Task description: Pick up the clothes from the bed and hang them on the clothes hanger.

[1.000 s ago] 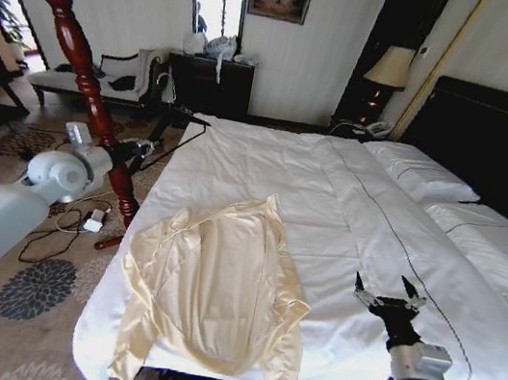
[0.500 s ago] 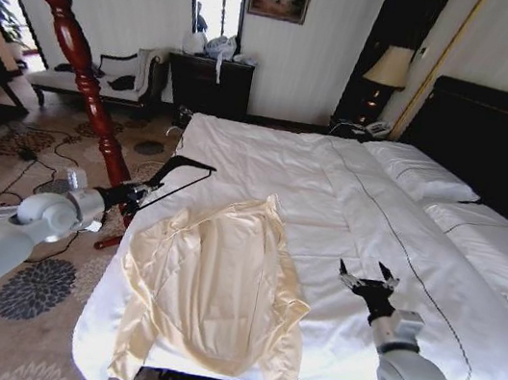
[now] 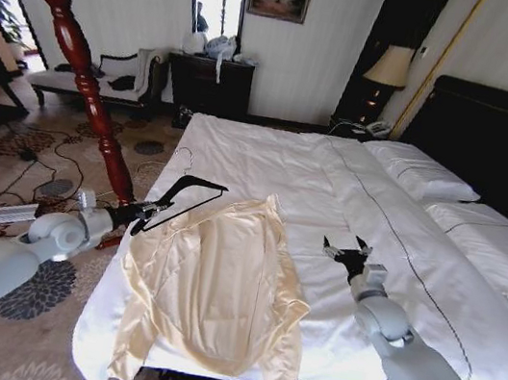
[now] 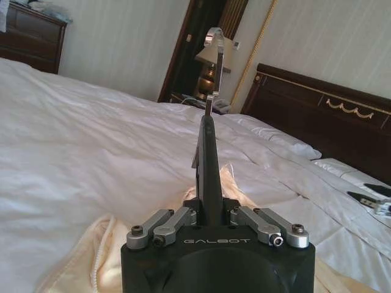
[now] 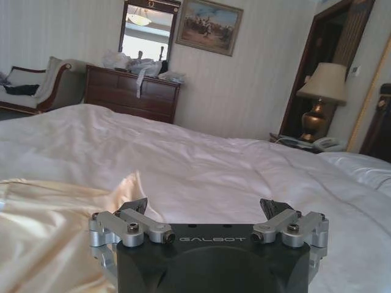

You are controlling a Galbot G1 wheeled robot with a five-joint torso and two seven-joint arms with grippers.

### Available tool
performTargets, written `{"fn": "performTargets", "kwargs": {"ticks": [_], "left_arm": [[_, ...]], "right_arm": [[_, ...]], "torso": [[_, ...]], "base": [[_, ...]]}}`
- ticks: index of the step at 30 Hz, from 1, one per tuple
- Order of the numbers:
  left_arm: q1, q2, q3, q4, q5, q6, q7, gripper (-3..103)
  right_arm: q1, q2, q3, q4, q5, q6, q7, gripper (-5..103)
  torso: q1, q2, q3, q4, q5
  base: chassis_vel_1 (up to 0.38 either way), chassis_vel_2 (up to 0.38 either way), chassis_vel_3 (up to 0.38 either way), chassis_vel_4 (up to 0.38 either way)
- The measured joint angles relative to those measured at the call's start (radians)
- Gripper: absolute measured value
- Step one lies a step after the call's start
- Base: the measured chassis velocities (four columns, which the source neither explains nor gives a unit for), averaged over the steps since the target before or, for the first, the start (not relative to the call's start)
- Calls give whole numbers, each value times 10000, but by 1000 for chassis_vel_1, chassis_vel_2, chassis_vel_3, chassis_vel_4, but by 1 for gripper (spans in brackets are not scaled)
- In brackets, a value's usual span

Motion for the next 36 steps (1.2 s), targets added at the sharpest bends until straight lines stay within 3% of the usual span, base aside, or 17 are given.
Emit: {"fn": "performTargets", "kwargs": {"ticks": [4,10,16,17,21,28,36], "left_arm": [[230,-111,-120,55,-213,0,-10,18],[585,-198,-320,108,-274,0,29,18],[954,-471,-687,81,-330,-2,70,18],[1039,-543,-835,87,-355,-6,114,18],[1313,-604,-1156,53,-409,-11,124,18],[1570,-443,-1345,-153,-497,-11,147,18],[1499,-442,-1226,-403,-492,-4,82,18]], "right_arm": [[1933,690,-1630,-1252,-28,-55,96,100],[3688,1458,-3253,-2761,-237,115,105,100],[4820,2491,-4471,-4032,512,160,244,100],[5134,2978,-4708,-4355,956,165,276,100],[5624,3718,-5054,-4901,1283,165,223,100],[6187,5111,-4838,-7114,788,222,-148,99],[6273,5430,-4168,-8619,82,588,-704,94]], "torso": [[0,0,0,-2,-3],[1,-1,0,-1,-3],[1,-1,0,-7,-4],[1,0,0,-4,-1],[2,0,0,1,-5],[1,-1,-1,-1,-3],[-1,0,-1,-7,-1]], "base": [[0,0,0,0],[0,0,0,0],[0,0,0,0],[0,0,0,0],[0,0,0,0],[0,0,0,0],[0,0,0,0]]}}
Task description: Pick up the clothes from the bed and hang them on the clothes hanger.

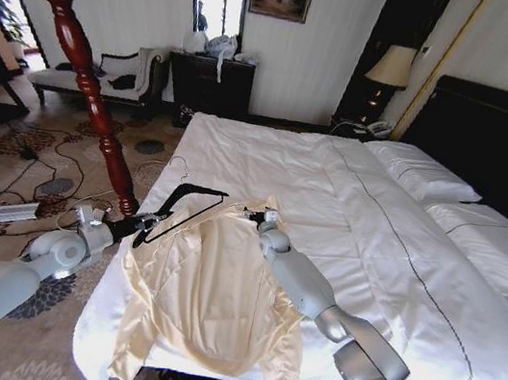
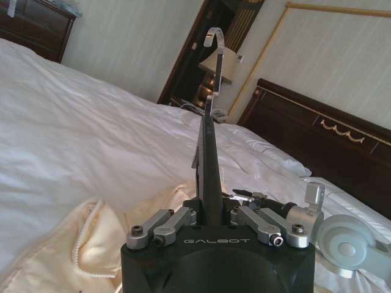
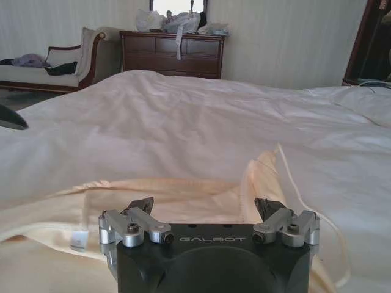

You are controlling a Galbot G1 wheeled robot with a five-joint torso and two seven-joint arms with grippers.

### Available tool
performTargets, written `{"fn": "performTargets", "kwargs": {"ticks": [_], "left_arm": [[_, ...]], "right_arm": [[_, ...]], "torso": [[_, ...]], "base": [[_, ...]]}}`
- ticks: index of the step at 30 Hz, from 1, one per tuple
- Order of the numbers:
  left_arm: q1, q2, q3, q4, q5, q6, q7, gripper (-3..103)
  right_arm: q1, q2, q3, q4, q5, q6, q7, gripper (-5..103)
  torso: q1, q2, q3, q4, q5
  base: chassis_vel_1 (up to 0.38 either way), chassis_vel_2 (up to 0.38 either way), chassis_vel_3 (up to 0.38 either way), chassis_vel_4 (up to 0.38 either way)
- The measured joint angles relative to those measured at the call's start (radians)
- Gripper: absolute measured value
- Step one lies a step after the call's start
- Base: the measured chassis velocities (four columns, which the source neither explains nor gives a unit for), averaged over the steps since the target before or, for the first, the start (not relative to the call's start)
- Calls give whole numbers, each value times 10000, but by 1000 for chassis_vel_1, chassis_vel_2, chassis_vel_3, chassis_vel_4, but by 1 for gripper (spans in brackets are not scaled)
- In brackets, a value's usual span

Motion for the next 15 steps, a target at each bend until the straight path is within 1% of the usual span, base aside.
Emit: {"fn": "performTargets", "kwargs": {"ticks": [4,10,13,15], "left_arm": [[-47,-30,78,-59,68,18,-87,18],[-99,3,87,-171,47,54,-150,18],[66,67,5,-260,62,56,-202,18],[155,84,-86,-324,73,56,-222,18]], "right_arm": [[58,74,256,-404,-20,79,-283,94],[241,301,425,-946,-95,216,-491,94],[572,643,700,-1833,-398,453,-616,94],[717,763,819,-2217,-494,560,-703,94]], "torso": [[0,0,0,3,-1],[0,0,0,2,0],[1,0,0,8,-1],[0,1,0,6,0]], "base": [[0,0,0,0],[0,0,0,0],[0,0,0,0],[0,0,0,0]]}}
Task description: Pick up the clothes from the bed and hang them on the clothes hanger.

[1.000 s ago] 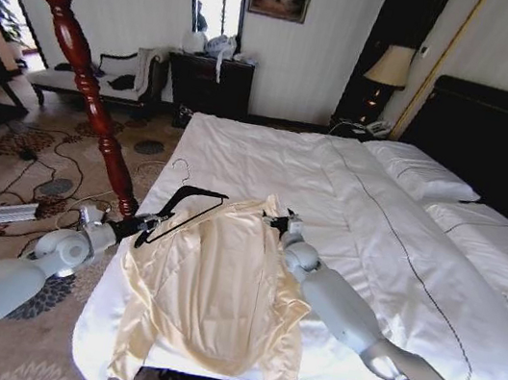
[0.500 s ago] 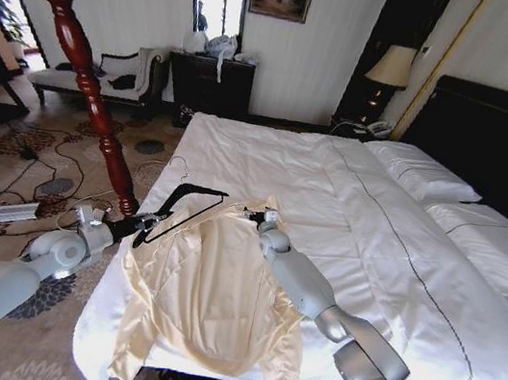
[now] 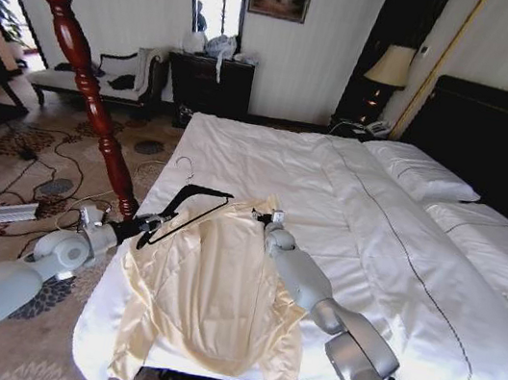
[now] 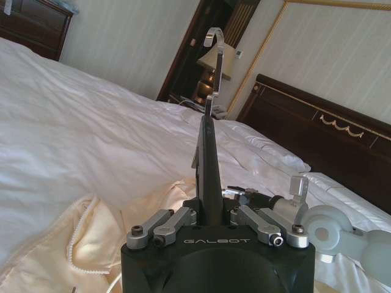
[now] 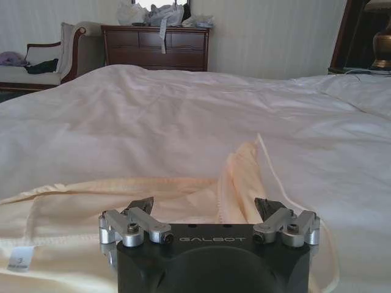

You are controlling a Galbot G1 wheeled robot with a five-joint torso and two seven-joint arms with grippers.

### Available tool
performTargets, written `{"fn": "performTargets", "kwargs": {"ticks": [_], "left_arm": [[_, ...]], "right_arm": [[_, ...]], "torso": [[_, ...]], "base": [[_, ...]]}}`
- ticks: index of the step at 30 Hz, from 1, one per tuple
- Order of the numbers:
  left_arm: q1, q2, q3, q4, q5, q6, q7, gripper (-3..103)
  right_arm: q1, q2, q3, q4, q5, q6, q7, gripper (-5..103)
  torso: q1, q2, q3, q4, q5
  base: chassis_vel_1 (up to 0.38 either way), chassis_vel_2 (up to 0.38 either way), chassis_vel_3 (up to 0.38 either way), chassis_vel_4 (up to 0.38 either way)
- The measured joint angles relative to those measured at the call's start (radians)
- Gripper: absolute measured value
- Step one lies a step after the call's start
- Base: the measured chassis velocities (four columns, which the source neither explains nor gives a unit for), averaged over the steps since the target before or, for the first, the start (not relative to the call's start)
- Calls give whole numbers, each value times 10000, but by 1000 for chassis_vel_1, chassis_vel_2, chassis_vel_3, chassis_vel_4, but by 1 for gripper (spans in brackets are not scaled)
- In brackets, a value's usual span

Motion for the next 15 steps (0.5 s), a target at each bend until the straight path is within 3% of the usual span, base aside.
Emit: {"fn": "performTargets", "kwargs": {"ticks": [12,15], "left_arm": [[137,146,-139,-128,-28,13,-91,18],[100,182,-135,-150,-61,23,-132,18]], "right_arm": [[555,535,645,-1751,-473,488,-412,86],[691,633,876,-2175,-627,626,-518,75]], "torso": [[0,0,0,-2,0],[0,0,0,-2,0]], "base": [[0,0,0,0],[0,0,0,0]]}}
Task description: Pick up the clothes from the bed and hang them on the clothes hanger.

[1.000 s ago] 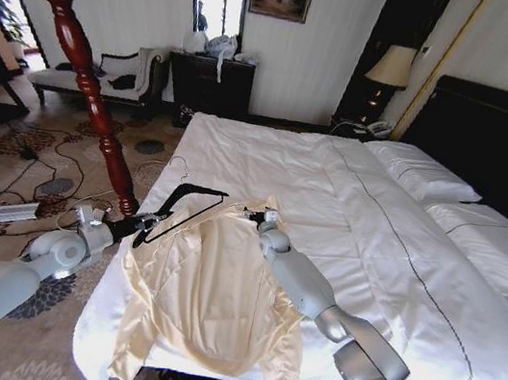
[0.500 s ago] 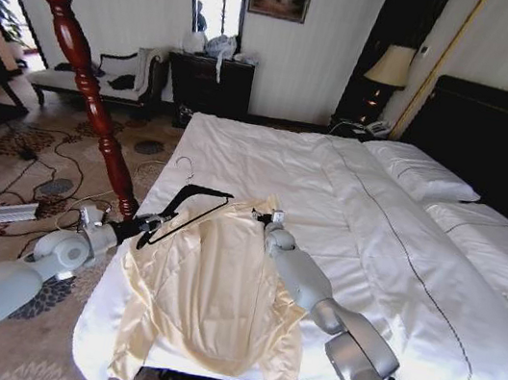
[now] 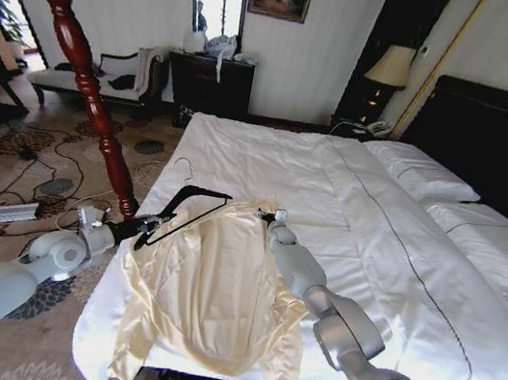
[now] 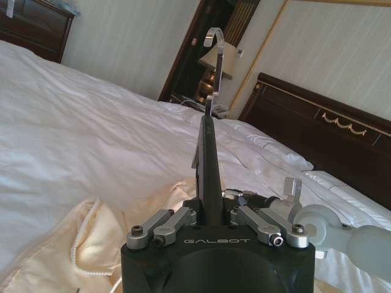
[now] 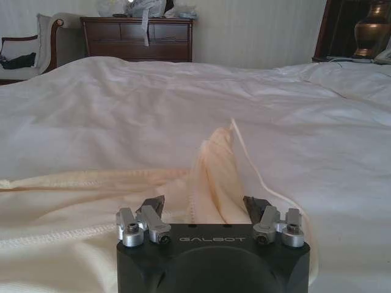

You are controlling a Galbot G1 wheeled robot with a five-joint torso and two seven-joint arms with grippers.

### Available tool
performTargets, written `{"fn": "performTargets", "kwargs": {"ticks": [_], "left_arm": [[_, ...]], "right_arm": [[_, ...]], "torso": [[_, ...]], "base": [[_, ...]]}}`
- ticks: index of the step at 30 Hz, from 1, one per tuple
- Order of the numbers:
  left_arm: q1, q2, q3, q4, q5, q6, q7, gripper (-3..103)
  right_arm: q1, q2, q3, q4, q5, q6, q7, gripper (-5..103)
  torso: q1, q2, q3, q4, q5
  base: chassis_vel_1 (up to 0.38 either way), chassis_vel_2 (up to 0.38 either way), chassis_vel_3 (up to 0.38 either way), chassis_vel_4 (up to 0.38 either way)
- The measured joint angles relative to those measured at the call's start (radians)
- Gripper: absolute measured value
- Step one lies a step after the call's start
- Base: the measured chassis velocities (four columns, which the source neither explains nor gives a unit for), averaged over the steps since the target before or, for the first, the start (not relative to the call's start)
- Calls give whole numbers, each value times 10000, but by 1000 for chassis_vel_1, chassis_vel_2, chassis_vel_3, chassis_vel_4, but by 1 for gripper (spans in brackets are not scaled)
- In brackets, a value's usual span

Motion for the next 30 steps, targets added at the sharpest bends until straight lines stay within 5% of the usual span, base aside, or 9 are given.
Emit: {"fn": "performTargets", "kwargs": {"ticks": [5,7,9,13,21,30], "left_arm": [[-41,15,36,-3,-20,9,-39,18],[-61,29,54,-17,-35,15,-71,18],[-65,31,58,-17,-39,17,-76,18],[-155,81,138,-15,-61,41,-82,18],[-390,-80,92,87,-160,71,-210,18],[-283,25,60,-9,-234,80,-246,18]], "right_arm": [[56,20,177,-290,-85,96,-99,68],[61,38,348,-413,-86,134,-113,51],[61,39,363,-423,-86,139,-114,51],[61,29,451,-479,-74,239,-113,30],[69,-40,340,-441,-52,291,-206,3],[49,-148,337,-244,79,329,-229,0]], "torso": [[0,0,0,-1,0],[0,0,0,0,0],[0,0,0,0,0],[0,0,0,0,1],[1,0,0,-1,0],[0,0,0,1,0]], "base": [[0,0,0,0],[0,0,0,0],[0,0,0,0],[0,0,0,0],[0,0,0,0],[0,0,0,0]]}}
